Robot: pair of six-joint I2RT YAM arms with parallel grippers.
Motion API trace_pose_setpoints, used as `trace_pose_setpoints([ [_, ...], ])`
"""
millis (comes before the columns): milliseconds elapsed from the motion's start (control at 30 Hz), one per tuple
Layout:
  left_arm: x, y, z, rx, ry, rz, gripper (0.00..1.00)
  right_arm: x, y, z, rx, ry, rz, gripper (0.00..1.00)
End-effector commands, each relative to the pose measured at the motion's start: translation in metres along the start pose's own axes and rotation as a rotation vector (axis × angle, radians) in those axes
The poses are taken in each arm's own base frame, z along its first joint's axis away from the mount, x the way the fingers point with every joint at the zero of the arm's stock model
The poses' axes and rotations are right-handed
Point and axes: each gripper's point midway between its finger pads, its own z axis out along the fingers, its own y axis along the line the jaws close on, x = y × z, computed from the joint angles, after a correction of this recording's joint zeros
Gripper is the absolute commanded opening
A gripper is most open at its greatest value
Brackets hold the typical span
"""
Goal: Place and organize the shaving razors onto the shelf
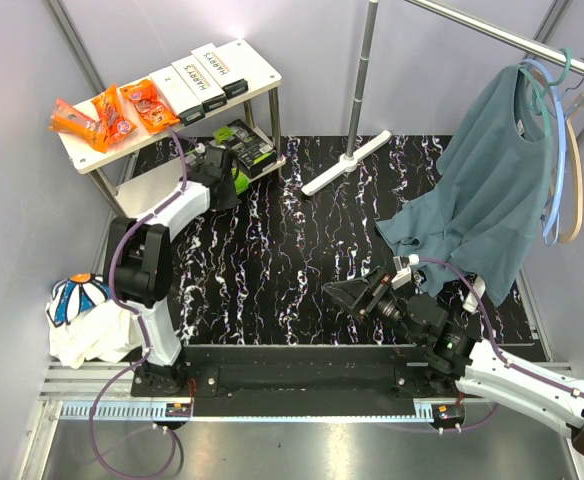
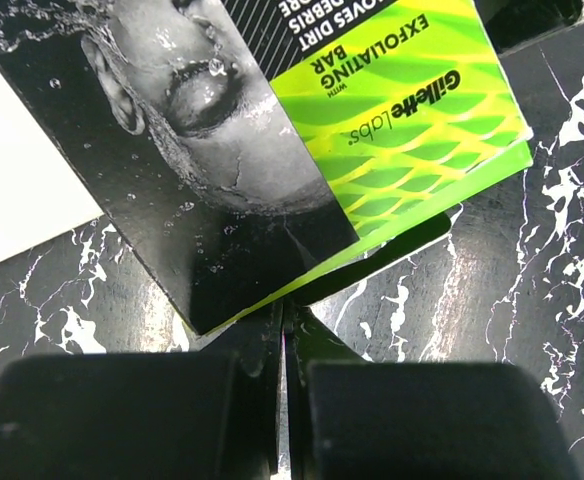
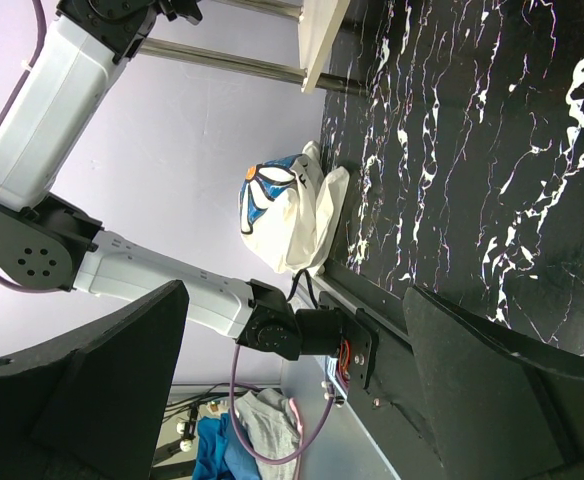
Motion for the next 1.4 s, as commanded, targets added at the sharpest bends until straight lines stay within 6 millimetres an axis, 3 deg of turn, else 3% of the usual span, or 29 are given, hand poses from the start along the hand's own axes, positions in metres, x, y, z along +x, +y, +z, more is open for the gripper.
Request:
trace_pose_setpoints([
  [0,-0.064,0.006,-0.031,0.033,-0.240,-0.068,0.00,-0.005,0.004,0.000,-0.015,-0.030,0.000,1.00],
  [67,-0.060,0.009,-0.034,0.025,-0.246,-0.065,0.00,-0.004,0.003,0.000,-0.014,-0.028,0.000,1.00],
  [200,-0.069,0.019,-0.043,-0.011,-0.306,-0.067,0.00,-0.004,0.005,0.001,-0.019,-0.026,0.000,1.00],
  [400,-0.074,0.018,-0.047,-0.007,-0.315,-0.063,0.00,-0.004,0.005,0.001,-0.019,-0.025,0.000,1.00],
  [667,-0.061,0.030,-0.058,-0.031,-0.361,-0.064,0.00,-0.002,0.006,0.002,-0.024,-0.016,0.002,1.00],
  [800,-0.052,0.033,-0.077,-0.031,-0.403,-0.066,0.00,-0.002,0.006,0.002,-0.026,-0.015,-0.001,1.00],
  [1000,-0.026,0.001,-0.093,-0.031,-0.436,0.052,0.00,-0.001,0.007,0.003,-0.034,-0.009,0.000,1.00],
  [1033,-0.018,-0.012,-0.095,-0.024,-0.434,0.100,0.00,0.000,0.006,0.004,-0.032,-0.006,0.001,1.00],
  [1200,0.005,-0.042,-0.088,-0.055,-0.420,0.257,0.00,0.001,0.005,0.004,-0.032,0.001,0.001,1.00],
  [1300,0.005,-0.049,-0.077,-0.136,-0.403,0.386,0.00,0.001,0.004,0.003,-0.034,-0.003,0.005,1.00],
  [1333,-0.007,-0.058,-0.079,-0.138,-0.418,0.421,0.00,0.000,0.005,0.002,-0.038,-0.006,0.005,1.00],
  [1367,0.001,-0.055,-0.065,-0.176,-0.360,0.467,0.00,0.001,0.004,0.002,-0.035,-0.005,0.005,1.00],
])
